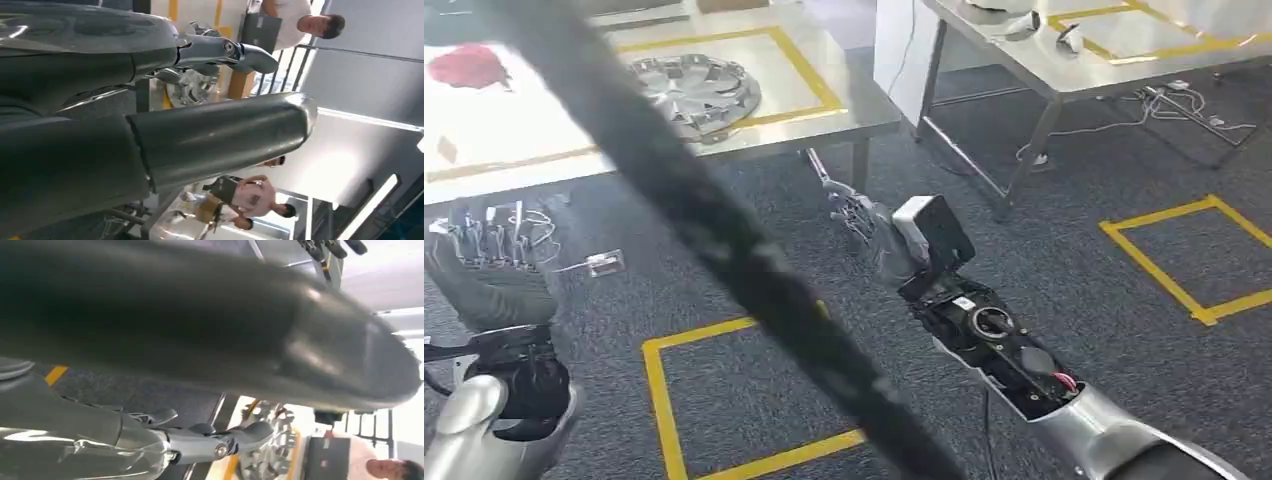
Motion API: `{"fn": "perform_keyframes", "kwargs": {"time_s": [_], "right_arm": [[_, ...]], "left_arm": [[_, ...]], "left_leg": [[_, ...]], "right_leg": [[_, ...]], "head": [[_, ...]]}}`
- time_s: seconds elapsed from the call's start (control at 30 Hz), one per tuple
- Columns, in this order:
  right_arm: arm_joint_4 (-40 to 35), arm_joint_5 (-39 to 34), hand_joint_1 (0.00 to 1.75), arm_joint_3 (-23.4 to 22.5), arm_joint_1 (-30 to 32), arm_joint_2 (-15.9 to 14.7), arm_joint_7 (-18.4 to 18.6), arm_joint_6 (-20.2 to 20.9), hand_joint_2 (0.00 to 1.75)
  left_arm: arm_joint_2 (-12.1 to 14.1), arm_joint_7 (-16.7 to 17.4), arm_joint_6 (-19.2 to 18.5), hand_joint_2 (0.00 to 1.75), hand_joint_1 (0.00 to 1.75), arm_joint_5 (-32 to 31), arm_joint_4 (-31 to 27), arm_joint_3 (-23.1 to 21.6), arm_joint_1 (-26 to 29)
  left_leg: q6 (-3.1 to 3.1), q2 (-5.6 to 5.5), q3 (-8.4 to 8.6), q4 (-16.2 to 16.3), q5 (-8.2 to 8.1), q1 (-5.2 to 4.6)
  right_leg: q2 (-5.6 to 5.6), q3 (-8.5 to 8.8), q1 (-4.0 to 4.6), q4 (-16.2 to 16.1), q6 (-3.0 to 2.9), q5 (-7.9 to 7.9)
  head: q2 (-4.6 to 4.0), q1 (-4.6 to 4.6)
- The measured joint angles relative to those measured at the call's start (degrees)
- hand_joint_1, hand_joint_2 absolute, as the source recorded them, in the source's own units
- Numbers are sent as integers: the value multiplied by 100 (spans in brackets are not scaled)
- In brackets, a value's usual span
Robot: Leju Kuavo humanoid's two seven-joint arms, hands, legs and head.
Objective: Take the parts from the cabinet and place them on the table.
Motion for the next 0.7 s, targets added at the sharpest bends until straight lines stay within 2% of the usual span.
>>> {"fn": "perform_keyframes", "kwargs": {"time_s": [0.07, 0.1, 0.13, 0.17, 0.2, 0.23, 0.27, 0.3, 0.4, 0.43, 0.47, 0.5, 0.57, 0.6, 0.63, 0.67, 0.7], "right_arm": [[4, 0, 0, 9, 2, 0, 2, 0, 0], [11, 0, 0, 11, 8, 0, 4, 0, 0], [13, 0, 0, 13, 17, 0, 4, -2, 0], [15, 0, 0, 13, 19, 0, 4, -7, 0], [15, 0, 0, 11, 17, 0, 4, -7, 0], [15, 0, 0, 7, 15, 0, 4, -7, 0], [15, 0, 0, 0, 6, 0, 2, -15, 0], [15, -2, 0, 2, -3, 0, 4, -15, 0], [11, -2, 0, 11, -7, 0, 2, -15, 0], [11, -2, 0, 7, -10, 0, 2, -17, 0], [11, -2, 0, 11, -12, 2, 0, -15, 0], [11, -2, 0, 11, -17, 2, 0, -15, 0], [11, -2, 0, 20, -14, 2, 0, -11, 0], [13, -4, 0, 24, -11, 2, 0, -13, 0], [15, -9, 0, 26, -10, 2, 0, -13, 0], [17, -9, 0, 28, -8, 2, 2, -13, 0], [17, -9, 0, 31, -9, 2, 2, -13, 0]], "left_arm": [[0, -2, -2, 0, 0, 9, 0, 0, 24], [0, -2, -4, 0, 0, 9, 0, 0, 34], [0, -2, -4, 0, 0, 9, 0, 0, 43], [0, -2, -4, 0, 0, 9, 0, 0, 44], [0, -4, -4, 0, 0, 9, 0, 0, 43], [0, -4, -4, 0, 0, 9, 0, 0, 43], [0, -4, -4, 0, 0, 9, 0, 0, 44], [0, -7, -4, 0, 0, 9, 0, 0, 37], [-4, -15, -4, 0, 0, 9, 0, 0, 42], [-4, -18, -4, 0, 0, 9, -2, 0, 30], [9, -20, -4, 0, 0, 9, -4, 0, 30], [13, -24, -6, 0, 0, 7, -4, 0, 17], [17, -24, -7, 0, 0, 9, -4, 0, 25], [20, -24, -7, 0, 0, 11, -2, 0, 47], [24, -24, -7, 0, 0, 11, -2, 0, 61], [24, -24, -7, 0, 0, 11, -2, 0, 65], [26, -24, -7, 0, 0, 11, -2, 0, 62]], "left_leg": [[8, 80, 7, 5, -7, -14], [9, 107, 5, 8, -10, -17], [4, 137, 8, 13, -15, -21], [-2, 164, 14, 18, -26, -25], [-9, 183, 27, 28, -37, -36], [-21, 206, 49, 39, -55, -50], [-27, 236, 67, 46, -75, -56], [-45, 255, 51, 62, -81, -107], [-100, 325, 69, 43, -80, -77], [-124, 345, 76, 54, -92, -111], [-170, 271, 48, 130, -178, -83], [-228, 194, -75, 379, -358, -69], [-305, 154, -523, 1325, -813, -2], [-340, 155, -741, 1767, -963, 32], [-367, 155, -834, 1936, -964, 62], [-393, 155, -785, 1810, -825, 97], [-417, 154, -615, 1455, -601, 126]], "right_leg": [[-84, -434, -8, 965, 43, -471], [-93, -585, -6, 1300, 58, -579], [-98, -612, -7, 1371, 63, -545], [-103, -507, -5, 1174, 56, -388], [-114, -249, -2, 702, 33, -121], [-151, 70, 12, 99, -8, 159], [-255, 315, 50, -424, -77, 276], [-304, 371, 77, -493, -129, 229], [-200, 356, 94, -513, -183, 254], [-173, 382, 31, -584, -226, 289], [-164, 418, -2, -629, -242, 321], [-150, 417, -18, -644, -259, 337], [-120, 394, -36, -644, -267, 342], [-96, 385, -51, -644, -266, 342], [-70, 383, -68, -643, -260, 345], [-39, 383, -95, -642, -245, 347], [-3, 387, -121, -638, -214, 347]], "head": [[0, 68], [0, 86], [0, 114], [0, 136], [0, 164], [0, 199], [0, 236], [0, 204], [0, 191], [0, 193], [0, 195], [0, 149], [0, 86], [0, 79], [0, 64], [0, 42], [0, 20]]}}
